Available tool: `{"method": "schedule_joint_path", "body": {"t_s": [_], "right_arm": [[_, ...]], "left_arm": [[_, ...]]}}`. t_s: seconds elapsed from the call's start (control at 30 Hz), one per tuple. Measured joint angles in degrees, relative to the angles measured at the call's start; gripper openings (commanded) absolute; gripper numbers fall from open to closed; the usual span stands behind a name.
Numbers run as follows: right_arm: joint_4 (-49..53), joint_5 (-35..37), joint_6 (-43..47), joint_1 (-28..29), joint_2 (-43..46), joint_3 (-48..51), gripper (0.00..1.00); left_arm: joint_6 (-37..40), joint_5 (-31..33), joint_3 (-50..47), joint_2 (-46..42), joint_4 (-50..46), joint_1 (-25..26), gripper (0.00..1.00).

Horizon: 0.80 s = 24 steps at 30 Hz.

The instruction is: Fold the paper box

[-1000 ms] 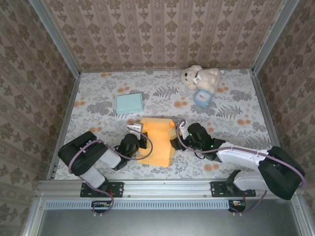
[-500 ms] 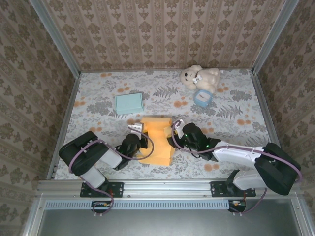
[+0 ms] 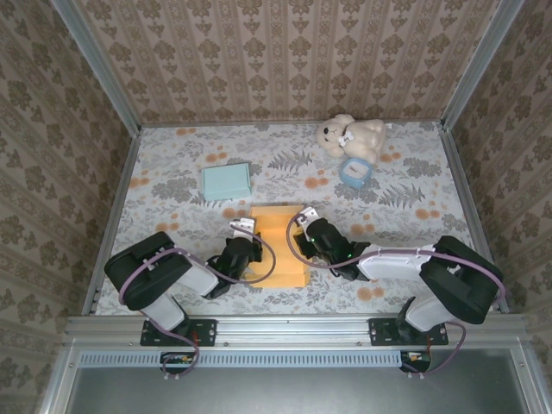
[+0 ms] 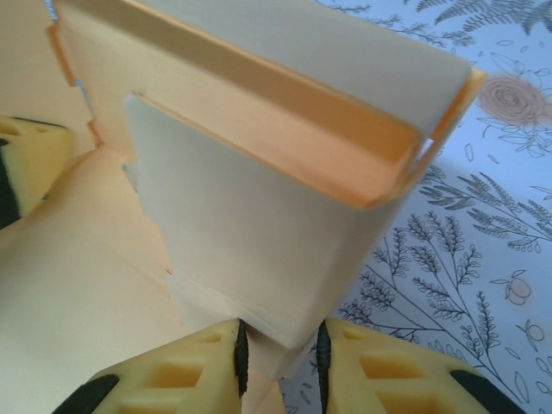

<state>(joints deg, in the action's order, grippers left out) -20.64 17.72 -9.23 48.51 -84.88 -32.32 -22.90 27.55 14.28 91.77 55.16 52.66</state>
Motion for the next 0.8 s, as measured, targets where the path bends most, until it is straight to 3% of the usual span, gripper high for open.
{"method": "schedule_joint_path", "body": {"t_s": [0.23, 0.37, 0.5, 0.8], "right_arm": [[-4.7, 5.6, 0.0, 0.5, -3.7, 0.0, 0.23], [-7.9, 7.2, 0.4, 0.5, -5.5, 0.0, 0.31], [-10.5, 5.3, 1.9, -0.2, -5.9, 0.1, 0.41], [-12.5, 0.1, 2.1, -2.7, -5.9, 0.1, 0.34]], "left_arm": [[0.0, 1.6, 0.7, 0.0, -1.5, 0.9, 0.00], [-0.1, 1.7, 1.0, 0.0, -2.3, 1.0, 0.00], [-0.3, 1.6, 1.0, -0.3, -3.3, 1.0, 0.00], [-0.8, 1.7, 1.0, -3.0, -5.9, 1.0, 0.00]]}}
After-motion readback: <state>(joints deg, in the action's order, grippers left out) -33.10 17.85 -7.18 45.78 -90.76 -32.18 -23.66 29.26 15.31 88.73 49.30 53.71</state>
